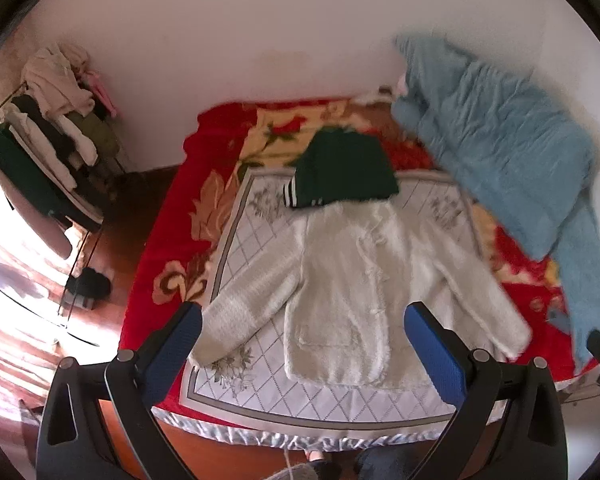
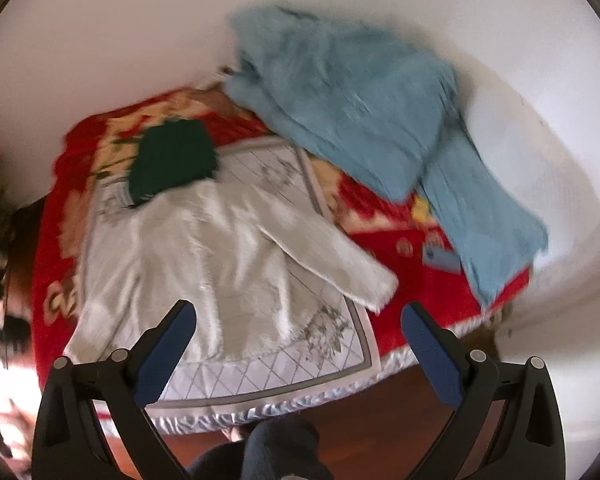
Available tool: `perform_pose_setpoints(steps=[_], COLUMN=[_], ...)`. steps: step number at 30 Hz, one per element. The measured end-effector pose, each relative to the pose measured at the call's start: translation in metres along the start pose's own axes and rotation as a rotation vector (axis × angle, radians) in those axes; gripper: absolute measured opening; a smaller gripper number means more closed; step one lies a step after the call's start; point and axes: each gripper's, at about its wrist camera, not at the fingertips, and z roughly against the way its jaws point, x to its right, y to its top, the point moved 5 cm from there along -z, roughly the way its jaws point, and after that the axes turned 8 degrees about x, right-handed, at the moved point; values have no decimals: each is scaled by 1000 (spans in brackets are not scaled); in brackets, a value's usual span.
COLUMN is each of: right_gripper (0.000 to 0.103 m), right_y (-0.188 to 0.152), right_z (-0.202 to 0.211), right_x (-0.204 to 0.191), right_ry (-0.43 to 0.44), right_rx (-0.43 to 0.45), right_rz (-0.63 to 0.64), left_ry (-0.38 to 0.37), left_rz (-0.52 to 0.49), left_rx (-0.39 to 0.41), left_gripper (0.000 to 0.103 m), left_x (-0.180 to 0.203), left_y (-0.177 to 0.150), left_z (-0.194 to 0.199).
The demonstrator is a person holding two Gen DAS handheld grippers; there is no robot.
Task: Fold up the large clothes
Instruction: 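Grasp the white cardigan's sleeve cuff with the right gripper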
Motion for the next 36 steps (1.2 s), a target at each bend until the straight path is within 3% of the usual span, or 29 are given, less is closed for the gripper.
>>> perform_pose_setpoints(steps=[5, 10, 11, 13, 18, 23, 26, 29, 31, 33, 36], right_gripper=[91, 71, 71, 71, 71, 71, 71, 71, 66, 66, 66], right_y=[-34, -70, -77, -97, -144, -183, -201, -217, -232, -239, -250], right_z=[-139, -277, -296, -356, -446, -479, -494, -509, -520, -522, -521], right_x=[46, 94, 99, 104, 76, 28, -10, -34, -41, -45, -39], right_ry=[-13, 2, 4, 32, 82, 153, 150, 101, 39, 10, -94], right_rx=[-198, -318, -333, -397, -545, -641, -641, -632, -645, -639, -653], right_rz=[-144, -296, -311, -343, -300, -258, -140, -22, 49, 71, 100], left_ry=[45, 130, 140, 179, 277, 340, 371, 406, 389, 409, 394], left_rz=[-17, -48, -41, -30, -52, -99, -142, -215, -244, -293, -294], left_rx=[-68, -153, -177, -226, -358, -448, -475, -489, -438, -412, -444], left_gripper=[103, 103, 103, 103, 103, 103, 103, 103, 103, 103, 103], left_x=[36, 63, 67, 70, 62, 43, 31, 20, 19, 15, 4], left_y=[-16, -42, -49, -68, -130, -195, -226, -253, -256, -258, -271], left_z=[-92, -177, -196, -233, -314, -369, -391, -406, -403, -397, -397])
